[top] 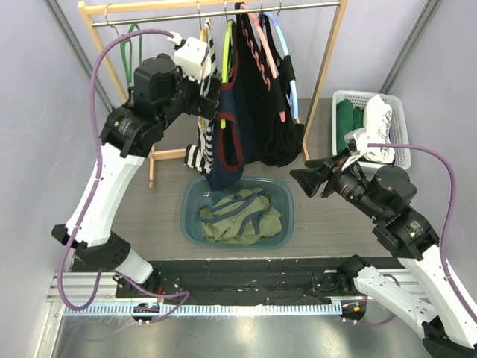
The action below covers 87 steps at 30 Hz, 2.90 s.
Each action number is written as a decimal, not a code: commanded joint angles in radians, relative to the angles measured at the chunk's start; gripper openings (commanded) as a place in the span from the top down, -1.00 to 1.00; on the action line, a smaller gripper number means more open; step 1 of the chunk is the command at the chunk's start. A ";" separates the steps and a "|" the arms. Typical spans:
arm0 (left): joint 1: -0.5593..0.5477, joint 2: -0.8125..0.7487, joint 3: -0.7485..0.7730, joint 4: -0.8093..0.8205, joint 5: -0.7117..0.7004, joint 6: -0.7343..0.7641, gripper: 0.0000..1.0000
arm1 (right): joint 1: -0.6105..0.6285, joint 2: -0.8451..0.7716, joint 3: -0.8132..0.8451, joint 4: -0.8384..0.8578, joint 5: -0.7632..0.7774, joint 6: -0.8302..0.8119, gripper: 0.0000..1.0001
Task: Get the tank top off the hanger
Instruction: Pick up the hanger from the clothesline.
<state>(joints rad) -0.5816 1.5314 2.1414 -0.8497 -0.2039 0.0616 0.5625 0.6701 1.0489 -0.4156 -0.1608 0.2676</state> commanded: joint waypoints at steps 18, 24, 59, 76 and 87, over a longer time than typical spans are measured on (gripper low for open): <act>-0.003 0.095 -0.015 0.101 -0.083 -0.020 0.18 | -0.001 -0.037 0.013 0.011 0.003 -0.007 -0.28; -0.003 0.090 -0.014 0.095 -0.086 -0.017 0.85 | -0.001 -0.033 0.017 0.008 0.001 -0.013 -0.27; -0.003 -0.195 -0.088 0.091 -0.066 0.119 1.00 | -0.001 -0.033 0.046 -0.023 -0.011 -0.008 -0.25; 0.003 -0.376 0.173 0.083 0.188 0.121 1.00 | -0.001 -0.041 0.095 -0.074 0.012 -0.013 -0.25; 0.042 -0.453 0.048 0.107 0.175 0.176 1.00 | -0.001 -0.023 0.094 -0.066 0.003 -0.002 -0.25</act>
<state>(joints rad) -0.5404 1.1236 2.2330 -1.0470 -0.0078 0.1955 0.5625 0.6353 1.1091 -0.5064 -0.1585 0.2646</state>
